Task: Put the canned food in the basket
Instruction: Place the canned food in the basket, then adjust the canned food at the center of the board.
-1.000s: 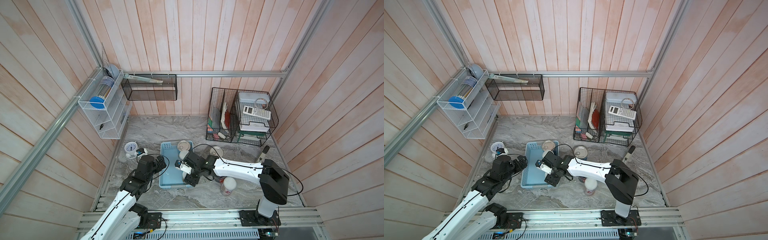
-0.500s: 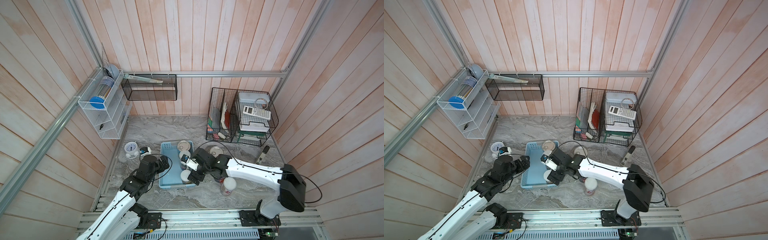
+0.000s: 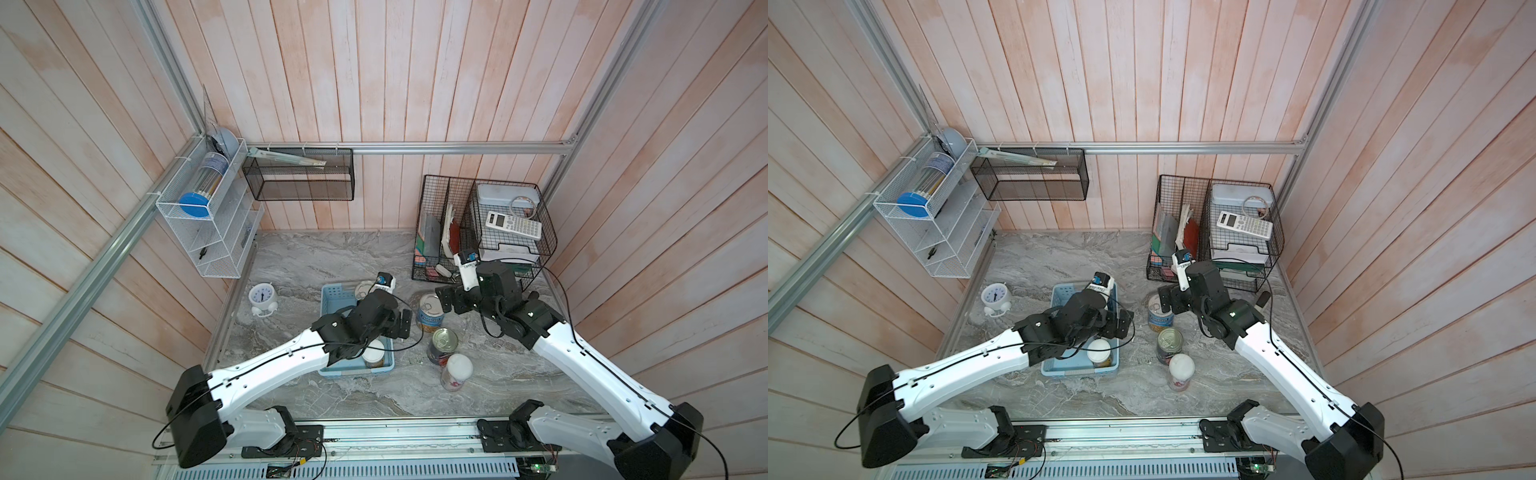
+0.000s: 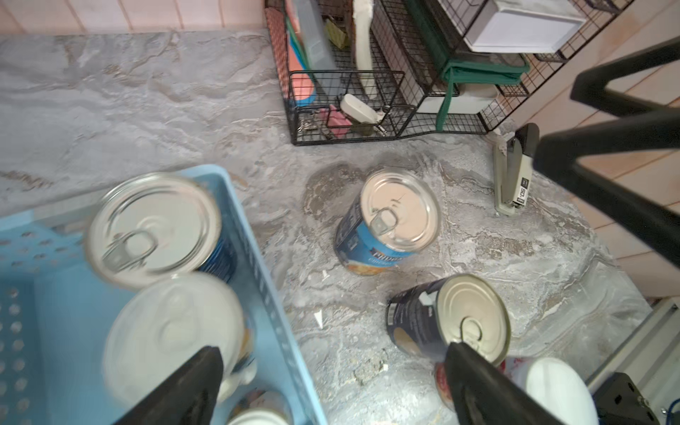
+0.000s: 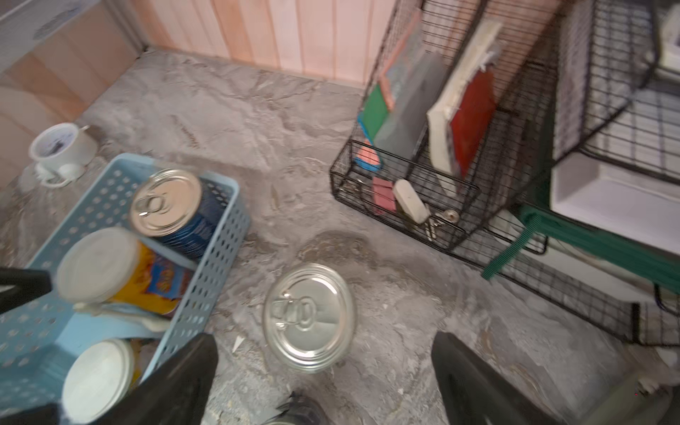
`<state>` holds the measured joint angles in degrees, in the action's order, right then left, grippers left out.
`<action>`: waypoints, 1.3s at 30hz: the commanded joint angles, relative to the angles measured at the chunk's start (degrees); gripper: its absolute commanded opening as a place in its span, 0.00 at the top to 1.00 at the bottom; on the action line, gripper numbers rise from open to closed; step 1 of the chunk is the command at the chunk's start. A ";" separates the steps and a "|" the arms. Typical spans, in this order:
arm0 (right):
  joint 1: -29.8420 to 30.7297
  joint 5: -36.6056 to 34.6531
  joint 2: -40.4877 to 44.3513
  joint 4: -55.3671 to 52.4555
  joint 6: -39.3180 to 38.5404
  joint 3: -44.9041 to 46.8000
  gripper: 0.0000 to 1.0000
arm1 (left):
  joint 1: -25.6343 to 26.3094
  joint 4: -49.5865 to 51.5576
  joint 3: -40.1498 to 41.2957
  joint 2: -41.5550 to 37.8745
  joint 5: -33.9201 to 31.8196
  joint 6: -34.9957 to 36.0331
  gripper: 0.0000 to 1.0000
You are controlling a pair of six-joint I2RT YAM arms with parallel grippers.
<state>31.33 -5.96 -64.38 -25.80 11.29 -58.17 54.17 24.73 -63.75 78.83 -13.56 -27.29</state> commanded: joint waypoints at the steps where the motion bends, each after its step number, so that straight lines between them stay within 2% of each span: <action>1: -3.77 2.01 -1.61 -1.52 5.14 2.29 0.06 | -0.37 0.69 -3.75 3.42 3.72 3.75 0.00; 6: -9.33 1.01 -3.84 1.68 6.56 4.67 0.22 | -1.77 -2.44 -4.45 5.64 7.95 1.92 0.00; 11: -10.35 0.75 -6.00 3.97 6.09 7.60 0.47 | -1.73 -2.17 -7.02 8.05 10.90 3.22 0.00; 12: -10.95 1.49 -6.23 5.12 6.03 8.93 0.58 | -1.71 -1.78 -7.71 8.62 11.02 3.67 0.00; 14: -11.64 3.13 -6.93 7.23 6.09 10.75 0.91 | -1.78 -1.49 -8.71 9.74 11.82 4.25 0.00; 15: -11.65 3.96 -7.45 8.24 6.20 11.45 0.99 | -1.79 -1.18 -9.45 10.51 12.36 4.56 0.00; 20: -11.65 9.84 -11.83 12.48 5.47 13.08 1.00 | -2.09 0.66 -11.70 14.13 13.24 4.59 0.00; 24: -11.65 15.83 -18.48 13.27 4.79 10.85 1.00 | -2.75 0.36 -11.49 15.10 14.32 3.57 0.00; 27: -11.49 23.68 -25.07 11.70 0.48 6.94 1.00 | -3.31 1.00 -11.32 15.47 14.15 3.04 0.00; 39: -6.65 30.68 -30.99 17.06 0.47 4.49 1.00 | -4.70 2.73 -10.78 16.69 13.64 1.29 0.00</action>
<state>22.57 20.25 -93.56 -10.85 12.75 -51.90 49.80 26.20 -74.37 94.43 -0.19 -25.28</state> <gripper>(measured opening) 0.049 0.999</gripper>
